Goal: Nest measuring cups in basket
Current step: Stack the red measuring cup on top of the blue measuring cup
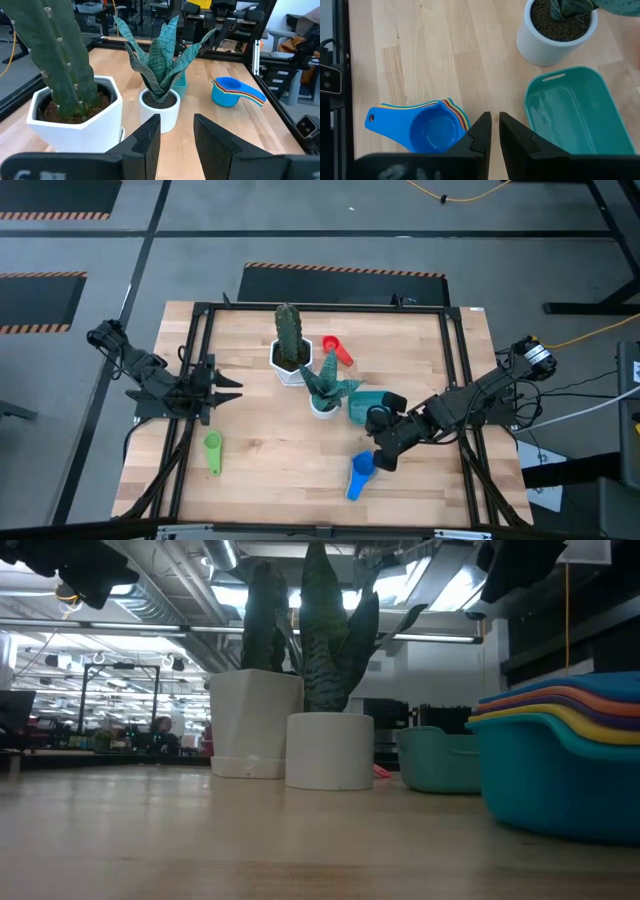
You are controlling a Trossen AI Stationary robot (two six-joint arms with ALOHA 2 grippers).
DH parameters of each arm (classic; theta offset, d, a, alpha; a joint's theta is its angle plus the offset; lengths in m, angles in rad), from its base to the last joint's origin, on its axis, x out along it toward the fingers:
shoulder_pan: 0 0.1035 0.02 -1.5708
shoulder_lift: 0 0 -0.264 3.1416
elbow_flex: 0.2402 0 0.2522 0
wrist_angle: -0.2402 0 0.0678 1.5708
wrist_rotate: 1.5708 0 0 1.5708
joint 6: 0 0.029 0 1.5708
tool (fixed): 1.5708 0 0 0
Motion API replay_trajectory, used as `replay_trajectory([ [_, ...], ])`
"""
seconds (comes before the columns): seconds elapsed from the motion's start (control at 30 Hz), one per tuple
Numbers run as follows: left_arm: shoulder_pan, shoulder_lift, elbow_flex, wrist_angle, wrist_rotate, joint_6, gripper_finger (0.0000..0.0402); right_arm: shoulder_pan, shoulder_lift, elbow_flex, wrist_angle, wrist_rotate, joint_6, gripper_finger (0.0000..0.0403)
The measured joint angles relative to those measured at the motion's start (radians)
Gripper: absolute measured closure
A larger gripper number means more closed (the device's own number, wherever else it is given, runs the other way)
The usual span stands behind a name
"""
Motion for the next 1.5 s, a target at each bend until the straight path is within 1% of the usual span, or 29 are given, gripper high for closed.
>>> replay_trajectory([
  [0.13,0.000,0.000,0.000,0.000,0.000,0.000,0.0292,0.000,0.000,0.000,0.000,0.000,0.002,0.0361],
  [0.2,0.000,0.000,0.000,0.000,0.000,0.000,0.0292,0.000,0.000,0.000,0.000,0.000,0.028,0.0361],
  [0.3,0.000,0.000,0.000,0.000,0.000,0.000,0.0292,0.000,-0.004,0.000,-0.003,-0.045,0.045,0.0361],
  [0.43,0.000,0.000,0.000,-0.001,0.000,0.000,0.0292,0.000,-0.008,0.000,0.016,-0.044,0.106,0.0361],
  [0.5,0.000,0.000,0.000,-0.001,0.000,0.000,0.0292,0.000,-0.008,0.000,0.013,-0.052,0.096,0.0361],
  [0.6,0.000,0.000,0.000,0.000,0.000,0.000,0.0292,-0.005,-0.010,0.000,0.001,-0.029,0.095,0.0360],
  [0.67,0.000,0.000,0.000,-0.001,0.000,0.000,0.0292,-0.009,-0.014,0.000,-0.026,0.002,0.151,0.0359],
  [0.73,0.000,0.000,0.000,-0.001,0.000,0.000,0.0292,-0.015,-0.020,0.000,-0.034,0.010,0.183,0.0358],
  [1.03,0.000,0.000,0.000,-0.001,0.000,0.000,0.0292,-0.049,-0.025,0.000,-0.032,-0.017,0.099,0.0358],
  [1.1,0.000,0.000,0.000,-0.001,0.000,0.000,0.0292,-0.051,-0.025,0.000,-0.032,-0.022,0.111,0.0358],
  [1.2,0.000,0.000,0.000,-0.001,0.000,0.000,0.0292,-0.051,-0.025,0.000,-0.040,-0.069,0.158,0.0358],
  [1.27,0.000,0.000,0.000,-0.001,0.000,0.000,0.0292,-0.050,-0.025,0.000,-0.042,-0.085,0.145,0.0358],
  [1.4,0.000,0.000,0.000,-0.001,0.000,0.000,0.0292,-0.051,-0.025,0.000,-0.063,-0.030,0.155,0.0358],
  [1.5,0.000,0.000,0.000,-0.001,0.000,0.000,0.0292,-0.052,-0.026,0.000,-0.057,-0.027,0.125,0.0358],
])
